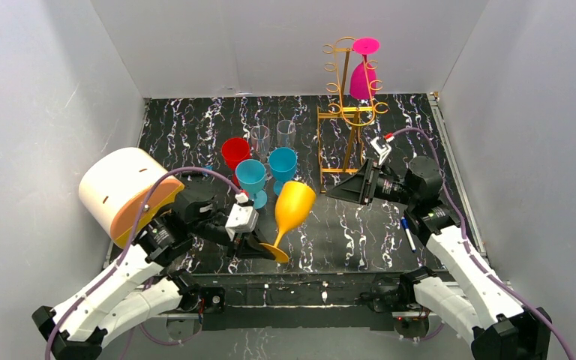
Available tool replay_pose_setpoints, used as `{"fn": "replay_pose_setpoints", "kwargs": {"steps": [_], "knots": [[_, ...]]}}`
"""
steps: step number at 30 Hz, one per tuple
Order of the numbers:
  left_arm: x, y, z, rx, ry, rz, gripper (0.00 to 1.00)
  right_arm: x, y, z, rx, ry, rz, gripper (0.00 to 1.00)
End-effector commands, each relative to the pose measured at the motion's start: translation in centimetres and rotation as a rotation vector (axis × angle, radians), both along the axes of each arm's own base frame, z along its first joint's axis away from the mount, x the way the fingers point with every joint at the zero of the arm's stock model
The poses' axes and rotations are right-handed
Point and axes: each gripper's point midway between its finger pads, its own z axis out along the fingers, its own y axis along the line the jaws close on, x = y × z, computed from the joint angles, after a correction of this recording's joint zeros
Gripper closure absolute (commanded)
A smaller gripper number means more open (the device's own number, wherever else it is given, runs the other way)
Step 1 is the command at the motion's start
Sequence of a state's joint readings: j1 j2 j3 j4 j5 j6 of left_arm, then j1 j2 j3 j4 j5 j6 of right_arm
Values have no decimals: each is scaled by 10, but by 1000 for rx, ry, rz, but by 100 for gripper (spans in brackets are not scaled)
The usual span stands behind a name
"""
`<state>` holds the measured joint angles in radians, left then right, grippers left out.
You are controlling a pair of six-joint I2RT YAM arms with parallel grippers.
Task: Take the wine glass off the wine glass rack
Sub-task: Place the wine glass at the center of the board.
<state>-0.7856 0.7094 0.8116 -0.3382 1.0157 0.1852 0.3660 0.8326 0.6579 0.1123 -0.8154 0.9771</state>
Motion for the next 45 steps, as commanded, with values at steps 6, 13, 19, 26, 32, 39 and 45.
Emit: {"fn": "replay_pose_setpoints", "kwargs": {"steps": [6, 13, 19, 26, 32, 39, 45], "knots": [[-5, 0, -5, -23, -106, -110, 100, -21, 5, 45, 106, -171, 176, 21], [-10, 0, -5, -40, -108, -163, 100, -19, 12, 53, 130, -131, 231, 26], [-11, -2, -8, -44, -113, -186, 100, -28, 26, 55, 135, -102, 331, 34], [-9, -2, -8, -40, -115, -177, 100, -42, 27, 56, 135, -77, 420, 38], [-9, -3, -8, -39, -112, -181, 100, -53, 29, 62, 132, -69, 480, 48], [-9, -4, -9, -33, -100, -185, 100, -61, 35, 63, 138, -75, 528, 60], [-9, -2, -8, -34, -105, -178, 100, -67, 34, 68, 152, -97, 558, 62]]}}
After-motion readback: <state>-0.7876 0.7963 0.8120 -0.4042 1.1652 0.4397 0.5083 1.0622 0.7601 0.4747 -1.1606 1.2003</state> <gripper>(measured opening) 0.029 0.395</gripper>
